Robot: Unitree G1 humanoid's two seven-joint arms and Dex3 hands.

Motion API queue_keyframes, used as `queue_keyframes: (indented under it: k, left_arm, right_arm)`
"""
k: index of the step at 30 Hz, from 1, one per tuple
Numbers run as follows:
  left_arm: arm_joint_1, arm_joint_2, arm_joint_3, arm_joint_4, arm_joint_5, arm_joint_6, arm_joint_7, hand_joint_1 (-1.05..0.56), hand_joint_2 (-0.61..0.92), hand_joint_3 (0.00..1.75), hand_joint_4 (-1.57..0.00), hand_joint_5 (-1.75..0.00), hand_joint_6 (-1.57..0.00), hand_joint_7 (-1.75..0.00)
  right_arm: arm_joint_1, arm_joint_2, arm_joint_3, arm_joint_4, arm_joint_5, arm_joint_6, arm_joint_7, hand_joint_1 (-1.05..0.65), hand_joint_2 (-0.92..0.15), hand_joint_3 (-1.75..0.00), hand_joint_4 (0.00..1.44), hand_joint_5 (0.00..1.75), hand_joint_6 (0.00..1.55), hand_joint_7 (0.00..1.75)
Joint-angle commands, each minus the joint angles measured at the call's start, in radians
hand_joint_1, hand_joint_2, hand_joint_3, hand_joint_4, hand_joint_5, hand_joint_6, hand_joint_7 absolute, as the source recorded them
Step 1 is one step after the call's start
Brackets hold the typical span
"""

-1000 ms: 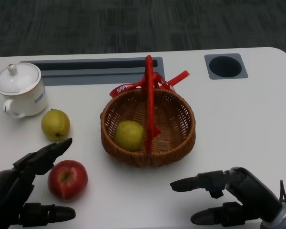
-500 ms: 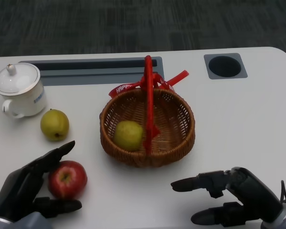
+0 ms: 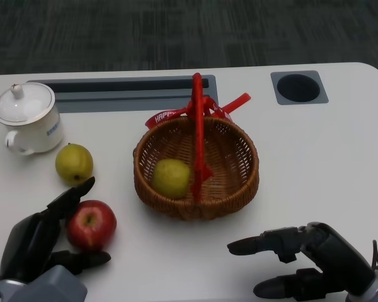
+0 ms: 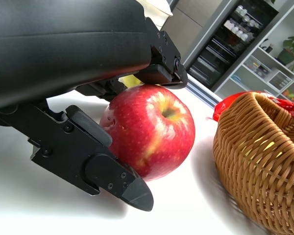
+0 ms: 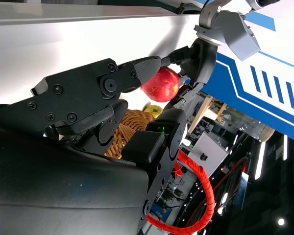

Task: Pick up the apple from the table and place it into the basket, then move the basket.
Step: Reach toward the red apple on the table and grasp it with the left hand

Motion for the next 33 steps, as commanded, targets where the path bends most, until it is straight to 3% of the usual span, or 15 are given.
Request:
queue_keyframes:
  k: [1,5,8,13,33]
  left_arm:
    - [0.034,-0.035,0.030,0.017,-0.104,-0.013,-0.117,-0.20,0.66,0.01,-0.86,-0.10,-0.78,-0.07]
    - [0.069,-0.101,0.101,-0.033,-0.298,-0.055,-0.278,0.01,0.78,0.02,-1.16,-0.12,-1.06,-0.08]
    - [0.103,-0.136,0.134,-0.111,-0.411,-0.077,-0.386,0.02,0.81,0.02,-1.19,-0.12,-1.09,-0.07]
    - [0.160,-0.172,0.163,-0.280,-0.500,-0.098,-0.463,0.05,0.82,0.01,-1.17,-0.11,-1.09,-0.05]
    - [0.241,-0.202,0.294,-0.695,-0.419,-0.145,-0.380,0.03,0.77,0.00,-1.23,-0.16,-1.16,-0.05]
  right_arm:
    - [0.007,-0.019,0.000,-0.016,0.018,0.004,0.009,-0.44,-0.84,0.00,0.97,0.00,0.88,0.00]
    - [0.005,-0.020,0.000,-0.021,0.021,0.010,0.013,-0.45,-0.85,0.00,0.98,0.00,0.89,0.00]
    - [0.005,-0.019,0.001,-0.025,0.016,0.015,0.011,-0.46,-0.86,-0.01,0.98,0.00,0.89,0.00]
    - [0.004,-0.019,0.002,-0.030,0.010,0.026,0.010,-0.48,-0.88,-0.01,0.98,0.00,0.89,0.00]
    - [0.013,-0.012,0.001,-0.027,0.014,0.020,0.015,-0.48,-0.91,0.00,0.98,0.00,0.89,0.00]
